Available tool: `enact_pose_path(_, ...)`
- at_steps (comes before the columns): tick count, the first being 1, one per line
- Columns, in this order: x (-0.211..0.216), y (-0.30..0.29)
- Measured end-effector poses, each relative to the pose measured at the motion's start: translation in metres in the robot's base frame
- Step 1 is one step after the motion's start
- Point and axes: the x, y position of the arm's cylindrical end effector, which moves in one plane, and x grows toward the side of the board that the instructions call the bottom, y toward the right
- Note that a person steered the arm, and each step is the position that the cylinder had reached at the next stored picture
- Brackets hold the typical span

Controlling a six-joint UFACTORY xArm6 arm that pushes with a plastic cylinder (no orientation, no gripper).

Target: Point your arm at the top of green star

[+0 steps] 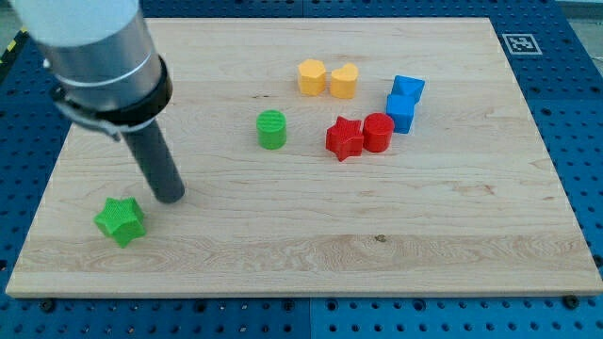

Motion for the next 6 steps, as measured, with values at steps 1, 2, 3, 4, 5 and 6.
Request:
enact_pose_path(1, -0.009, -0.019)
enact_pose_path(2, -0.009, -0.049)
enact_pose_path(3, 0.001, -0.050)
enact_pose_path(4, 0.010, -0.050)
enact_pose_path(5, 0.013, -0.050)
enact_pose_path(6, 0.013, -0.050)
